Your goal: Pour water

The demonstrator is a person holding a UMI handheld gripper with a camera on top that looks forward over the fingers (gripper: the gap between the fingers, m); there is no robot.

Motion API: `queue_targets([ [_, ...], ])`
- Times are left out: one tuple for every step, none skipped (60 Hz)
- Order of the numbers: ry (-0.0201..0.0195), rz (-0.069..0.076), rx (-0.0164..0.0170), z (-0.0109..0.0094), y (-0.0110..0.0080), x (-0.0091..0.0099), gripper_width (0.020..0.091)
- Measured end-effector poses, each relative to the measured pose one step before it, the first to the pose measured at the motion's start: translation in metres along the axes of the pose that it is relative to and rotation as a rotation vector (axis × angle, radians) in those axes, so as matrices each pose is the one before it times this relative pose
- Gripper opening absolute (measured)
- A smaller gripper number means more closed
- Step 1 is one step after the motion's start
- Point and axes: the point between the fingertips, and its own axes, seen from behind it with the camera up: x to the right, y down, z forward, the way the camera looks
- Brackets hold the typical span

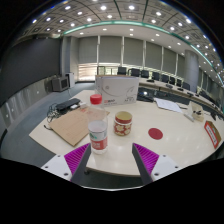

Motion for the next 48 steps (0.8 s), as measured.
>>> queue_targets([
  [-0.00661,-0.0010,0.01243,0.00401,-0.00165,-0.00726,0.0857],
  [-0.00445,0.0004,0.01389,0.00409,-0.00167,-0.00593,0.0858],
  [-0.00080,0.0019,0.01272,0.00459,-0.00166,-0.00475,0.0860],
  [0.00170,0.0027,0.01051,0.00523,-0.00116,-0.00416,0.0857],
  [0.00275,0.0026,0.00868,0.00578,-0.00087,-0.00377,0.0855],
  [0.00227,0.0026,0.00792,0.00578,-0.00123,-0.00376,0.0854],
  [0.00238,0.0035,0.00734,0.00606,-0.00086,-0.00279,0.0855],
  [0.00442,0.0048,0.00806,0.00618,-0.00102,-0.00231,0.0855],
  [0.00641,0.0066,0.00735,0.00438,-0.00266,-0.00015,0.0854],
  [0.00922,0.0074,0.00806,0.00791,0.00087,-0.00231,0.0852],
  [0.00922,0.0081,0.00513,0.00503,-0.00252,0.00096,0.0852],
  [0.00970,0.0087,0.00499,0.00849,0.00133,-0.00163,0.0854],
  [0.00802,0.0086,0.00280,0.00637,-0.00021,-0.00067,0.0855],
  [0.00646,0.0087,0.00291,0.00589,-0.00032,-0.00100,0.0854],
  [0.00497,0.0085,0.00493,0.00599,-0.00098,-0.00131,0.0848],
  [0.00043,0.0074,0.00626,0.00570,-0.00108,-0.00089,0.0839],
  [0.00227,0.0058,0.00464,0.00559,-0.00039,-0.00153,0.0829],
  [0.00402,0.0036,0.00354,0.00514,-0.00016,-0.00033,0.0817],
  [0.00636,0.0019,0.00252,0.00532,0.00034,0.00029,0.0805],
  [0.00705,0.0005,0.00180,0.00494,0.00056,0.00012,0.0792],
  [0.00624,-0.0007,0.00167,0.00436,0.00067,-0.00011,0.0783],
  [0.00511,-0.0012,0.00033,0.00434,0.00113,-0.00014,0.0769],
  [0.00299,-0.0014,-0.00058,0.00382,0.00150,-0.00120,0.0754],
  [0.00216,-0.0009,-0.00087,0.00372,0.00132,-0.00053,0.0736],
  [0.00221,0.0002,0.00104,0.00783,0.00098,0.00061,0.0711],
  [0.00305,0.0007,0.00090,-0.00045,0.00127,-0.00029,0.0678],
  [0.00281,-0.0003,0.00183,0.00216,0.00066,-0.00041,0.0636],
  [0.00119,-0.0010,0.00252,0.00164,0.00037,-0.00058,0.0587],
  [-0.00274,-0.0020,0.00510,0.00073,-0.00050,-0.00086,0.0538],
  [-0.00349,0.0008,0.00909,0.00049,-0.00189,-0.00096,0.0533],
  [-0.00172,0.0011,0.00788,-0.00016,-0.00188,-0.00033,0.0531],
  [-0.00310,-0.0003,0.00256,0.00012,-0.00033,-0.00085,0.0512],
  [-0.00611,-0.0026,0.00093,0.00021,-0.00018,-0.00141,0.0495],
  [-0.00969,-0.0033,0.00123,0.00418,0.00053,-0.00356,0.0489],
  [-0.01576,-0.0008,0.00441,-0.00119,-0.00092,-0.00314,0.0467],
  [-0.01459,0.0005,0.00658,-0.00088,-0.00140,-0.00309,0.0441],
  [-0.01135,0.0044,0.00780,-0.00126,-0.00213,-0.00205,0.0419],
  [-0.00469,0.0061,0.00697,-0.00107,-0.00281,-0.00021,0.0408],
  [0.00304,0.0041,0.00504,0.00139,-0.00311,-0.00215,0.0395],
  [0.00480,0.0029,0.00458,-0.00141,-0.00311,0.00056,0.0395],
  [0.00216,0.0008,0.00337,-0.00115,-0.00332,-0.00067,0.0373],
  [-0.00464,0.0022,0.00463,0.00058,-0.00281,-0.00097,0.0362],
  [-0.00271,0.0062,0.00576,-0.00119,-0.00456,-0.00222,0.0361],
  [-0.00558,0.0112,0.00518,-0.00115,-0.00477,-0.00291,0.0361],
  [-0.00792,0.0150,0.00485,-0.00086,-0.00533,-0.00330,0.0361],
  [-0.00987,0.0189,0.00491,-0.00044,-0.00573,-0.00362,0.0361],
  [-0.00907,0.0197,0.00555,-0.00030,-0.00593,-0.00343,0.0360],
  [-0.00722,0.0205,0.00795,0.00028,-0.00664,-0.00306,0.0360],
])
